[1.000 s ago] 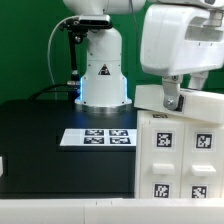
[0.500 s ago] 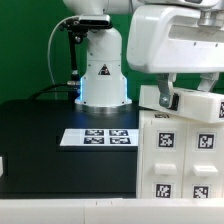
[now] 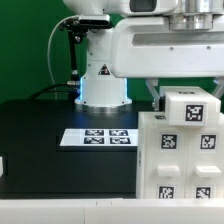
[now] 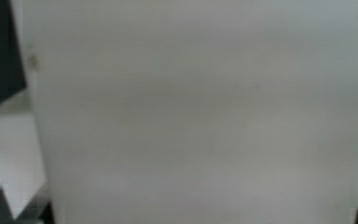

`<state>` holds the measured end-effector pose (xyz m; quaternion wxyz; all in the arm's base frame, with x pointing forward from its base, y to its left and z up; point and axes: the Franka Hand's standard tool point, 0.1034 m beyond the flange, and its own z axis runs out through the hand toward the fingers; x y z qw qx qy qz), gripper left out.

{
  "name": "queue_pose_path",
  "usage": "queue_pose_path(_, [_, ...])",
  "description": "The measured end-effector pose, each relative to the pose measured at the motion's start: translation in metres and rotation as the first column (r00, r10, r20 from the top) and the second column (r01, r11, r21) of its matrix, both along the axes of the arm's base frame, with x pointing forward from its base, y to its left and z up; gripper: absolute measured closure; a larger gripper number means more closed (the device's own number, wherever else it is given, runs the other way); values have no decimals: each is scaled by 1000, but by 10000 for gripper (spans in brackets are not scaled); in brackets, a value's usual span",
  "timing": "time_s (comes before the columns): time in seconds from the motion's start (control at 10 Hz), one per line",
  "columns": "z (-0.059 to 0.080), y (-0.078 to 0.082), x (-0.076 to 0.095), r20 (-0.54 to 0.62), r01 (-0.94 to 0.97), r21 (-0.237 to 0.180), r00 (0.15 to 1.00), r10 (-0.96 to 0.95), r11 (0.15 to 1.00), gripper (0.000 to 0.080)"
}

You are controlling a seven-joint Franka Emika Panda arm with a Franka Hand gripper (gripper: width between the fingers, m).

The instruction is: Assemble cabinet

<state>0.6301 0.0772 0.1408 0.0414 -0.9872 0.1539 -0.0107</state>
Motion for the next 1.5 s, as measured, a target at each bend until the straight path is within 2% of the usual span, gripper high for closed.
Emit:
queue_pose_path(0.1, [0, 1, 1, -13, 97, 16, 995, -97, 995, 257])
queue_pose_path(0.5, [0, 1, 2, -40, 307, 18, 951, -306, 952, 257])
queue_pose_path(0.6, [0, 1, 1, -51, 404, 18, 914, -402, 915, 257])
queue_pose_path(0.8, [0, 4, 1, -82, 684, 7, 728, -681, 730, 257])
queue_pose_path(1.0, [-1, 4, 5, -82, 861, 39, 508, -858, 506, 257])
queue_pose_path(1.1, [-1, 2, 5, -81, 883, 47, 469, -880, 466, 257])
queue_pose_path(1.2, [-1, 3, 5, -81, 880, 47, 476, -876, 473, 257])
queue_pose_path(1.3, [-2, 4, 5, -82, 876, 46, 482, -872, 480, 104])
queue_pose_path(1.4, [-2, 4, 4, -82, 873, 46, 487, -870, 485, 33])
queue_pose_path(1.5, [-1, 4, 3, -84, 853, 39, 523, -848, 521, 33])
